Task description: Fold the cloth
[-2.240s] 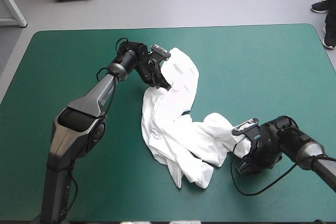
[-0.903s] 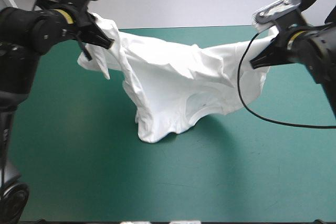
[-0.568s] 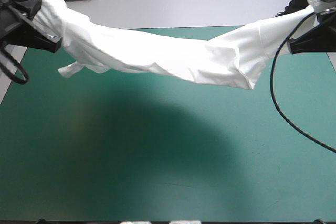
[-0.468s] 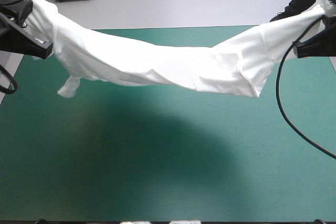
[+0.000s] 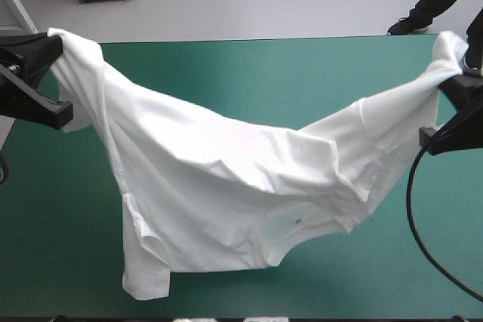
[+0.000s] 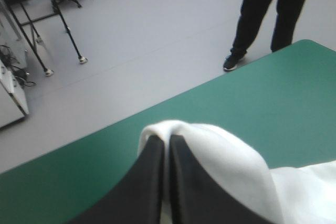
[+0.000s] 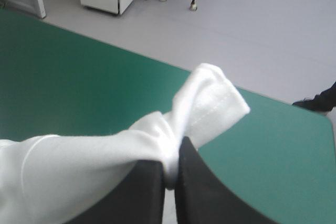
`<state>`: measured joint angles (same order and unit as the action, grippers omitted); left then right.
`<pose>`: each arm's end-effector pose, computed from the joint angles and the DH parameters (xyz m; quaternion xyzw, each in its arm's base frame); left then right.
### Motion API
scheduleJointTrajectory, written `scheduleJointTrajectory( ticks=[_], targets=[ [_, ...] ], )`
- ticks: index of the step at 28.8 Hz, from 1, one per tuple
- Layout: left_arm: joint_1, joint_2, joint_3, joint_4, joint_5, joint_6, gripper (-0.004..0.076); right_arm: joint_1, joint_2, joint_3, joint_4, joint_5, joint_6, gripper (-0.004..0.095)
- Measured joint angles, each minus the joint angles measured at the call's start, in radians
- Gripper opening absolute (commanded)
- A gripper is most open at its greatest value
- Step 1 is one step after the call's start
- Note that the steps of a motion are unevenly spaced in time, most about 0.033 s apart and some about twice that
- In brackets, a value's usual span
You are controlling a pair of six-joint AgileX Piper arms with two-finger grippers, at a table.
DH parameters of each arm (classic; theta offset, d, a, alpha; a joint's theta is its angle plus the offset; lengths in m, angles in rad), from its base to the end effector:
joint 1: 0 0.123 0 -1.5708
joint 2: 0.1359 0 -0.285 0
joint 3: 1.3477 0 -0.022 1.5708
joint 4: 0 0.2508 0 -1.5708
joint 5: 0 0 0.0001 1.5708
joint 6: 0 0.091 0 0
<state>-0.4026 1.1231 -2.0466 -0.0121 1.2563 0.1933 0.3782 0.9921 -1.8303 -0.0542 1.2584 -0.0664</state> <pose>0.1058 -0.0462 0.5962 0.2334 0.7530 -0.0699 0.6112 0.0919 0.0315 0.5643 -0.1715 0.7960 0.0645 0.5769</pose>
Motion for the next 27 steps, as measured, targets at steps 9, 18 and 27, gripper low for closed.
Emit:
scheduleJointTrajectory(
  ticks=[9, 18, 27],
  targets=[
    [0.000, -0.006, 0.263, -0.089, 0.000, -0.034, -0.0009, 0.000, -0.027, 0.271, -0.038, 0.000, 0.032, -0.0017],
    [0.000, 0.250, 0.297, 0.047, -0.003, -0.036, -0.0009, 0.000, 0.224, 0.300, -0.237, 0.000, 0.046, -0.0017],
    [0.071, 0.506, 0.304, 0.152, -0.215, -0.036, -0.0009, -0.033, 0.528, 0.301, -0.298, -0.145, 0.055, -0.0017]
  ],
)
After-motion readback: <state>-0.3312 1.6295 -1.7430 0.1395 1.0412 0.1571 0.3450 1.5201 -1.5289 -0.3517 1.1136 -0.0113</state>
